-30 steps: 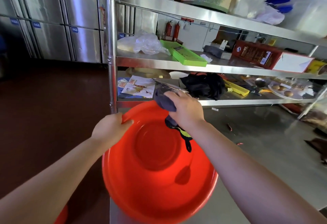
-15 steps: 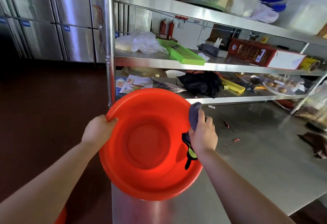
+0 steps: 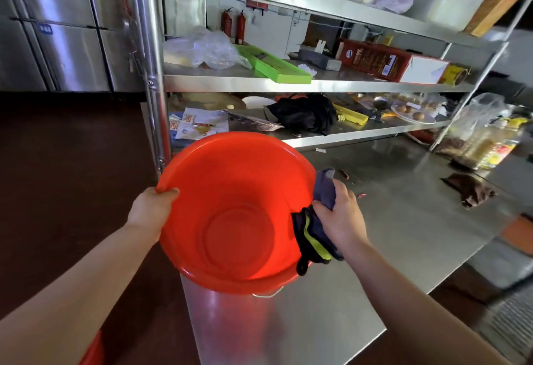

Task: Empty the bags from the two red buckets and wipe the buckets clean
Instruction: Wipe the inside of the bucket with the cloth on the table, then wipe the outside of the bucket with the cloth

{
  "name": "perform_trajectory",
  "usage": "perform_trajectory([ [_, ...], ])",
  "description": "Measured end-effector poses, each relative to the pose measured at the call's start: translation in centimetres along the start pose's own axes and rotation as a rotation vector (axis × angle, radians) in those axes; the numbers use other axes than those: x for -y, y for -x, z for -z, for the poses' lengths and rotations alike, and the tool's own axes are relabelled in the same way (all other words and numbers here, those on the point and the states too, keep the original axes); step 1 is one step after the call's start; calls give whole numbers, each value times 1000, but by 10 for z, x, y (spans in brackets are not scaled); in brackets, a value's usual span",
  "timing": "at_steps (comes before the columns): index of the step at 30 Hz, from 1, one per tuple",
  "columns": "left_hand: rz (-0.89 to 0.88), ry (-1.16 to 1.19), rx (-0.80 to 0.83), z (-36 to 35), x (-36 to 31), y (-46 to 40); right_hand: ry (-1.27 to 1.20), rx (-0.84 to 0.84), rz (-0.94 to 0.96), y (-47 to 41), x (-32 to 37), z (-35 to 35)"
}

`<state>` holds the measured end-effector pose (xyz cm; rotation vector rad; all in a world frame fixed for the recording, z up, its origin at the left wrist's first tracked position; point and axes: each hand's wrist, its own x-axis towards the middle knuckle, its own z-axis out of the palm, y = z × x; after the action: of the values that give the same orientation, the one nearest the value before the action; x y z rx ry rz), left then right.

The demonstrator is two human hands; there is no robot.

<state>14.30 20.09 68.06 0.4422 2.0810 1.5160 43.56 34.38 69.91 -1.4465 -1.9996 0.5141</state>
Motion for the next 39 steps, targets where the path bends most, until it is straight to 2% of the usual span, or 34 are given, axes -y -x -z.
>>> perform_trajectory([
  [3, 30, 128, 73, -15, -2, 13, 85, -72, 26, 7, -8, 18],
  [7, 48, 173, 140, -28, -6, 31, 165, -135, 87, 14, -20, 34],
  [10, 75, 194, 149, -33, -13, 42, 108, -212, 139, 11, -28, 44],
  [15, 172, 220, 136, -41, -20, 60, -19, -249, 222, -5, -47, 56],
  [19, 283, 260, 32, -46, -20, 74, -37, -168, 308, -17, -74, 62],
  [23, 287, 313, -87, -59, -11, 95, 3, -38, 385, -21, -110, 66],
  [25, 240, 178, -244, -71, -6, 109, 13, 16, 418, -22, -129, 67],
  [27, 118, -168, -479, -89, -1, 132, 11, 67, 439, -22, -144, 67],
  [29, -248, -439, -623, -114, 3, 163, 1, 119, 466, -23, -157, 67],
  [31, -679, -696, -565, -142, 8, 193, -13, 167, 492, -23, -166, 65],
  [32, -815, -863, -496, -154, 11, 202, -20, 189, 501, -22, -170, 63],
  [33, -880, -1031, -410, -165, 12, 207, -26, 207, 508, -21, -174, 61],
  [36, -858, -1310, -259, -188, 9, 210, -50, 235, 529, -18, -182, 58],
  [39, -808, -1256, -212, -194, 4, 207, -67, 239, 553, -14, -189, 58],
])
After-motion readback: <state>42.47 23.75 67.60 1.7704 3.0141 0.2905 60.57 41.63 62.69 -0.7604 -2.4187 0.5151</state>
